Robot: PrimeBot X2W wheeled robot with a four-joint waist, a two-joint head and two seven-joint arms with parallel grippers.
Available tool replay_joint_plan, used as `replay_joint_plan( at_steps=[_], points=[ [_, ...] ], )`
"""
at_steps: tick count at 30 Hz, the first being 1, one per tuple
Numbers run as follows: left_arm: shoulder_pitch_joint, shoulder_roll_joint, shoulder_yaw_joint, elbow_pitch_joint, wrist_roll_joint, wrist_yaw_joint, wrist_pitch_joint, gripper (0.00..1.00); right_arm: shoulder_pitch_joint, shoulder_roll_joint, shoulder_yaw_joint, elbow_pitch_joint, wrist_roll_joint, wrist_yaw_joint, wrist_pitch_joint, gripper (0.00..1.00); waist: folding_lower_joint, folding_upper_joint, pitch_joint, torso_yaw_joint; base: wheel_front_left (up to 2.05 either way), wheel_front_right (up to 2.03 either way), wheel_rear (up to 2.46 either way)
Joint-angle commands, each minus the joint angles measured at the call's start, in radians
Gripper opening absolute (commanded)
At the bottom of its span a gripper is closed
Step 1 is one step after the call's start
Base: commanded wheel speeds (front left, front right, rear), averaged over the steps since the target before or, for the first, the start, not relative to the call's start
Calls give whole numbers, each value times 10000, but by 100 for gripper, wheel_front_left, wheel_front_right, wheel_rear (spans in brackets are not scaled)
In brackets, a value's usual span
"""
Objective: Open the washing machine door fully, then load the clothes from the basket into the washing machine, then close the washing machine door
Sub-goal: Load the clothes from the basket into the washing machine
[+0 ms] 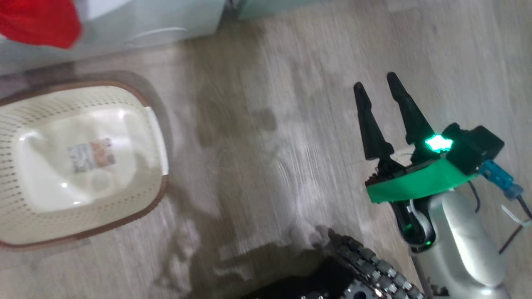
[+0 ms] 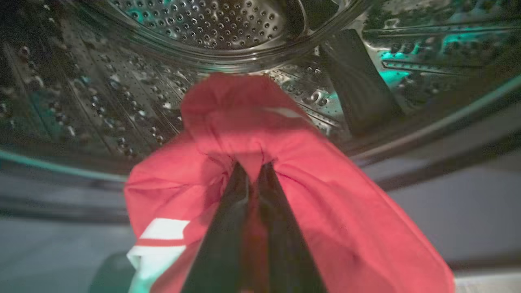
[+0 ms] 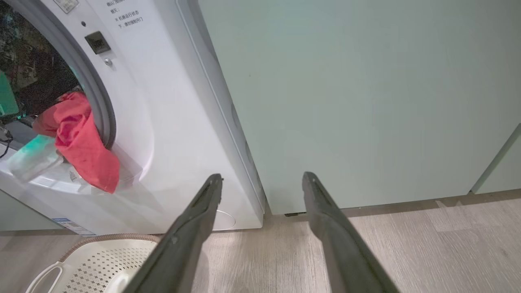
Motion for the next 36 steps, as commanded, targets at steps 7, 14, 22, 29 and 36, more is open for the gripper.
replay_joint_plan(
  at_steps=[7,14,22,29,36],
  points=[
    [-2233,1619,366,-91,574,-13,-62,0,-437,3,614,-64,583,0,-206,100,-2,0,1334,-1035,0,0,0],
    [-3560,2045,512,-209,1009,163,-1350,0,-677,3,836,-427,930,0,-212,100,-2,0,2000,-1380,0,0,0],
    [-4234,2331,276,177,1653,100,-2986,0,-775,3,968,-568,1058,0,-213,100,-2,0,2285,-1541,0,0,0],
    [-3845,2199,285,1316,1422,77,-3118,0,-676,3,983,-535,1038,0,-213,100,-2,0,2198,-1428,0,0,0],
    [-3731,1897,247,1922,1056,-161,-2787,100,-698,3,956,-489,931,0,-213,100,-2,0,2062,-1287,0,0,0]
  ],
)
